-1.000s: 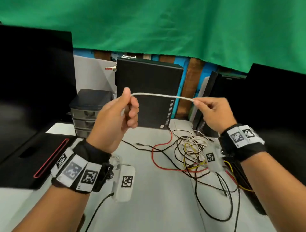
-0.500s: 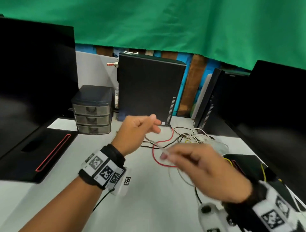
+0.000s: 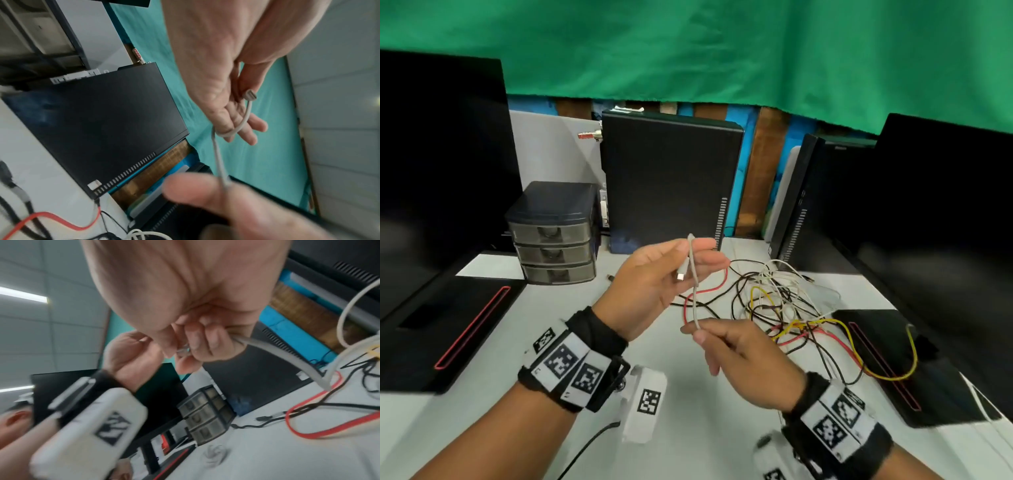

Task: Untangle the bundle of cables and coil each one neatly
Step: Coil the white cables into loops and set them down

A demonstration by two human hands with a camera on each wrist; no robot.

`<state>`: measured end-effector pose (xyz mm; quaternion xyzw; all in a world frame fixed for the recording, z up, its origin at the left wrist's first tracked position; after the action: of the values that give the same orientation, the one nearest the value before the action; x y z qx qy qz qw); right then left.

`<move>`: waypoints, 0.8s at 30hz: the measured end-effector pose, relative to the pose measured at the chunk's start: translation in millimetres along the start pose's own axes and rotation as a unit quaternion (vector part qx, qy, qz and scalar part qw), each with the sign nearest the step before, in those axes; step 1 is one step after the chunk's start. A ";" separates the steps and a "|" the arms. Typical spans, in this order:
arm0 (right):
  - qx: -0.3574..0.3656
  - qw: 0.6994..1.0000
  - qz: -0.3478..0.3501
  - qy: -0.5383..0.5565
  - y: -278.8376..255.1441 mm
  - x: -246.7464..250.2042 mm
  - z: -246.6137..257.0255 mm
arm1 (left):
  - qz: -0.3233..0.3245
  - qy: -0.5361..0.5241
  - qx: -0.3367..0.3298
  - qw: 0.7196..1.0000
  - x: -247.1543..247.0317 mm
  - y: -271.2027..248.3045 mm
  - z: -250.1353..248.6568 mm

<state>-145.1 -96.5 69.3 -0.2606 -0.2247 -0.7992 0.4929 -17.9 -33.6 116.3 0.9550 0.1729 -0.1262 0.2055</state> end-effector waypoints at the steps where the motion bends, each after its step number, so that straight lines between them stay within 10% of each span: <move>1: -0.001 1.000 0.022 -0.015 -6.0 -2.5 2.0 | -0.001 0.060 -0.003 0.998 1.8 0.7 5.0; 5: 0.008 0.995 0.068 -0.075 -22.0 18.8 27.0 | 0.022 0.281 -0.053 0.958 -5.9 -1.2 17.3; 14: 0.037 0.997 -0.060 -0.024 -2.3 90.5 54.5 | 0.108 0.388 -0.058 0.914 -21.8 -4.2 19.8; 20: 0.034 0.999 -0.036 -0.005 21.8 102.4 50.3 | 0.034 0.239 0.059 0.969 7.0 4.7 28.4; 24: 0.032 0.999 -0.004 -0.043 25.0 95.0 51.7 | 0.072 0.300 0.063 0.949 15.7 5.2 30.7</move>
<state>-148.3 -138.7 172.0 -0.2777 -0.2725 -0.7816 0.4875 -6.8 -47.1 86.0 0.9696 0.1489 0.1710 0.0923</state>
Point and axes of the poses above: each hand's wrist, its own y-axis towards the middle knuckle, its own x-axis out of the back of the hand, z = x × y, the point moved 5 cm from there along y, towards the middle knuckle, and after that the axes turned 6 degrees about -x, right-handed, at the moved point
